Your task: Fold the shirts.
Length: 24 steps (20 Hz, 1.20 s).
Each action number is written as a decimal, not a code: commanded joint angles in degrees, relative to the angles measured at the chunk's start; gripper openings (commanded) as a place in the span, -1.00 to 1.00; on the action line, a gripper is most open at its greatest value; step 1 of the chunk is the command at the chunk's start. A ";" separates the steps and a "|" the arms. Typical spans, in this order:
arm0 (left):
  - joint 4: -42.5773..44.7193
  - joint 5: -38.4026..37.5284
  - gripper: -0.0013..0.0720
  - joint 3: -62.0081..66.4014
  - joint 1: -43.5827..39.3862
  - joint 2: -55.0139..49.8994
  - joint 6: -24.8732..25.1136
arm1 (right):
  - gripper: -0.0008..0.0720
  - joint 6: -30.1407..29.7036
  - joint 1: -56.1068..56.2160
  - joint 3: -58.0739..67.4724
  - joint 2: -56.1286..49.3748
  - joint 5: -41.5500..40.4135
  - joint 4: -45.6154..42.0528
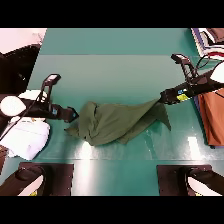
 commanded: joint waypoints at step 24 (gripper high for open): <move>-11.98 6.16 -0.89 17.57 1.81 -31.89 8.76 | -0.94 -0.04 -0.52 0.66 0.02 -0.68 -0.66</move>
